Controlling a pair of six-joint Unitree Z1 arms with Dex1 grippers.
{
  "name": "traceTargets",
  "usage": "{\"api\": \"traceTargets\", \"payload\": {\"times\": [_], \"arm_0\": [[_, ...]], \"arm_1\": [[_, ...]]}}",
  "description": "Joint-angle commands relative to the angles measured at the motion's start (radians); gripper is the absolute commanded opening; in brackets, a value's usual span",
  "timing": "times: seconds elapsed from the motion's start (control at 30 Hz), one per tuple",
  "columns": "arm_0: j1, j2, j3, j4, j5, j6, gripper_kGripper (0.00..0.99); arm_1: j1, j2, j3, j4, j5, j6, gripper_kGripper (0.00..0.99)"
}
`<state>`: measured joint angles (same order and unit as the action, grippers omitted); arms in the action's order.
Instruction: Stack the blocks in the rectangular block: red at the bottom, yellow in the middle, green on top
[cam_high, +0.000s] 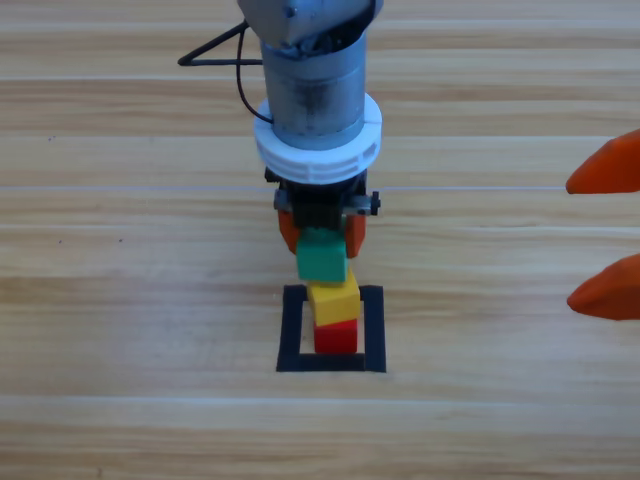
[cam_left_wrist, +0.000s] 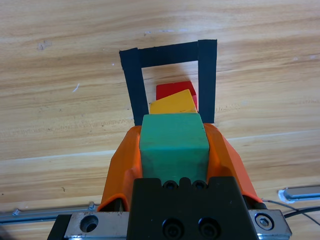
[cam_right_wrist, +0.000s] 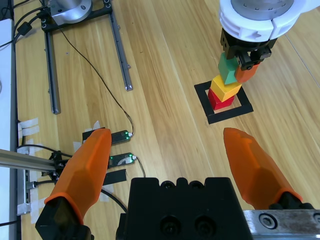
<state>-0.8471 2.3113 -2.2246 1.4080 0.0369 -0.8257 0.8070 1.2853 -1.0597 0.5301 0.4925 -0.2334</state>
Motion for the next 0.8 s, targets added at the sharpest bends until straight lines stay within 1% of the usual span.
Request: {"api": "traceTargets", "payload": {"times": [0.03, 0.8], "arm_0": [[-0.030, 0.048, -0.009, 0.006, -0.006, -0.013, 0.000], [-0.032, 0.071, -0.015, 0.005, -0.005, -0.020, 0.000]], "arm_1": [[-0.002, -0.008, 0.030, -0.015, 0.005, -0.003, 0.989], [-0.002, -0.014, 0.032, -0.015, 0.005, -0.003, 0.989]]}}
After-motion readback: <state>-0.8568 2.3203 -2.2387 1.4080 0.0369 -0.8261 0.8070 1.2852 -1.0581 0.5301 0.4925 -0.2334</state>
